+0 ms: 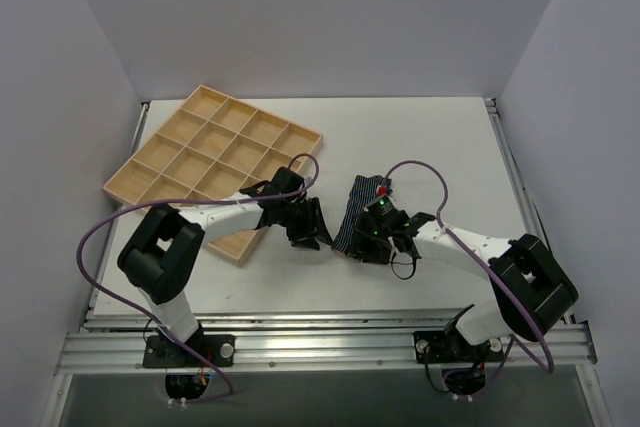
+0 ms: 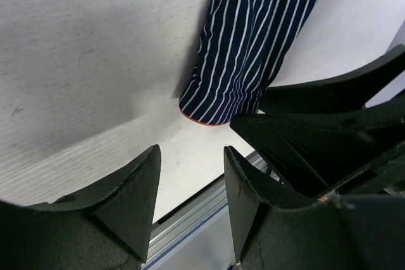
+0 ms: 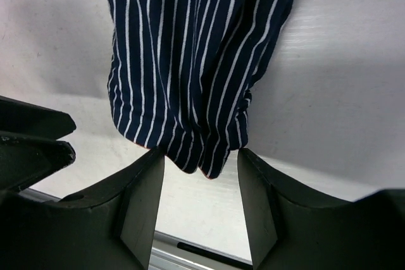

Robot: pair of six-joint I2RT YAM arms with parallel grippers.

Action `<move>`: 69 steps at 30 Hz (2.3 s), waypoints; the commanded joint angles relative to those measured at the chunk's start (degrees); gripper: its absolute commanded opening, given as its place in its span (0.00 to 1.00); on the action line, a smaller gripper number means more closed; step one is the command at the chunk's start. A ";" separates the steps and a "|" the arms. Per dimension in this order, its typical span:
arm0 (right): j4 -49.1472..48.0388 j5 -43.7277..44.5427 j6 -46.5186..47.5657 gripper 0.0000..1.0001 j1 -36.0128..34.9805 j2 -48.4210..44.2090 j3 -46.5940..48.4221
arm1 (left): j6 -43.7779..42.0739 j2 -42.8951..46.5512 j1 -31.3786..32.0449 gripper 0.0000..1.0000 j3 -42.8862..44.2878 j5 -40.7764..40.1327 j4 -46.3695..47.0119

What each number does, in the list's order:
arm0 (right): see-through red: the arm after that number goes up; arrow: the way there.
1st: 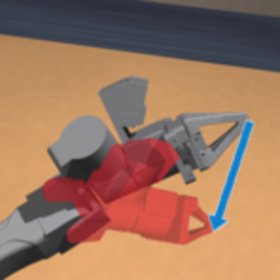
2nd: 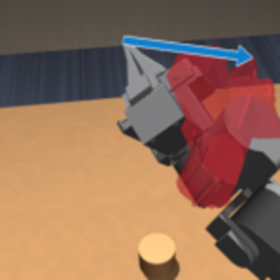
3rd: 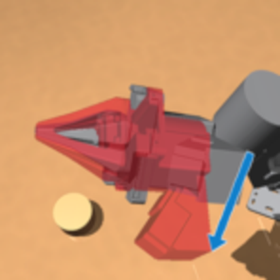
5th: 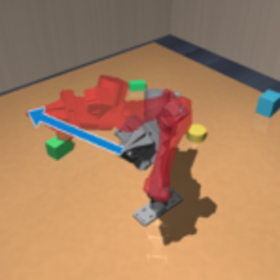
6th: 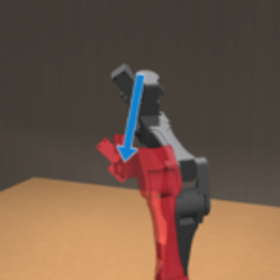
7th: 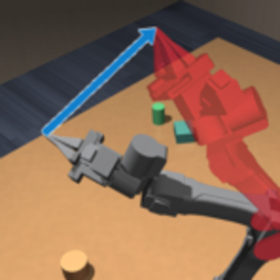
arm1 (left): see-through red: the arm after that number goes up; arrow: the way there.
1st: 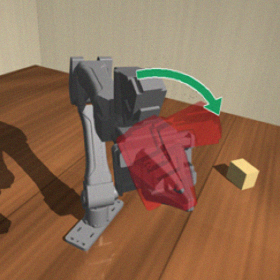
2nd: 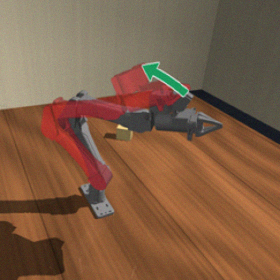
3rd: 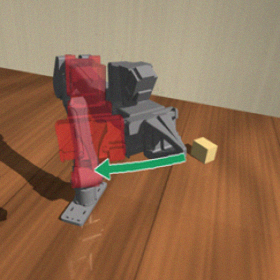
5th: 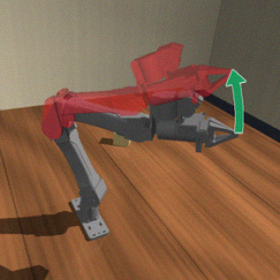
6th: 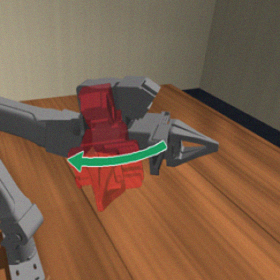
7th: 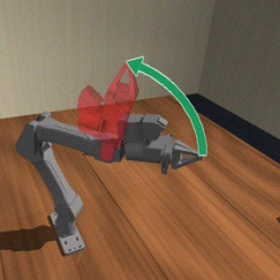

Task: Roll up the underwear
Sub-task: Fold the underwear, then roll the underwear

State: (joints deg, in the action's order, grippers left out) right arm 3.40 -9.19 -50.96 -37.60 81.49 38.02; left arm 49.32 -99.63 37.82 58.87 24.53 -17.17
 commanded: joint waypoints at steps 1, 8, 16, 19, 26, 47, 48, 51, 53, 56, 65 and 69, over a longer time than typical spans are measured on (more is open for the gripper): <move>1.42 2.16 0.42 0.45 1.04 -0.10 -0.32 | -0.63 -1.08 -0.03 0.53 1.33 3.50 4.34; 3.37 3.39 0.07 0.55 1.13 -1.87 0.82 | -0.54 -3.11 -0.03 0.53 1.86 3.85 4.60; 0.38 2.34 3.32 0.50 1.57 3.58 3.20 | -1.07 -3.90 -0.03 0.53 2.04 4.20 4.16; -1.11 1.02 4.29 0.37 2.62 3.41 2.59 | -1.51 -4.51 -0.03 0.54 2.65 4.56 3.64; -5.95 -5.92 6.57 0.08 6.05 0.42 -1.72 | -2.74 -5.13 -1.17 0.56 3.09 6.22 4.07; -11.56 -19.37 6.76 0.00 10.09 -4.94 -6.55 | 1.21 -10.23 -1.61 0.63 0.20 15.01 19.98; -12.01 -19.81 6.49 0.00 10.44 -4.94 -6.73 | 1.83 -10.23 -1.61 0.63 -0.33 15.28 21.46; -13.24 -21.48 5.52 0.00 11.50 -5.12 -7.35 | 4.99 -9.35 -1.61 0.63 -2.88 16.68 26.29; -13.94 -22.18 5.26 0.00 11.68 -5.03 -7.17 | 5.52 -8.82 -1.61 0.64 -3.50 16.60 26.66; -15.61 -23.32 4.20 0.00 12.03 -4.94 -7.26 | 5.26 -8.38 -1.53 0.64 -4.03 16.60 26.57; -17.90 -25.09 2.36 0.00 12.56 -4.85 -7.52 | 10.70 -8.64 -2.05 0.65 -7.10 17.91 34.99; -18.95 -25.88 1.30 0.00 12.56 -5.12 -7.96 | 13.78 -9.35 -2.14 0.64 -8.68 18.36 39.83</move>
State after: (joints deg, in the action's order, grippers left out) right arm -13.32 -32.82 -48.49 -25.47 78.24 30.50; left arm 59.68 -109.30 36.03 51.33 41.28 14.13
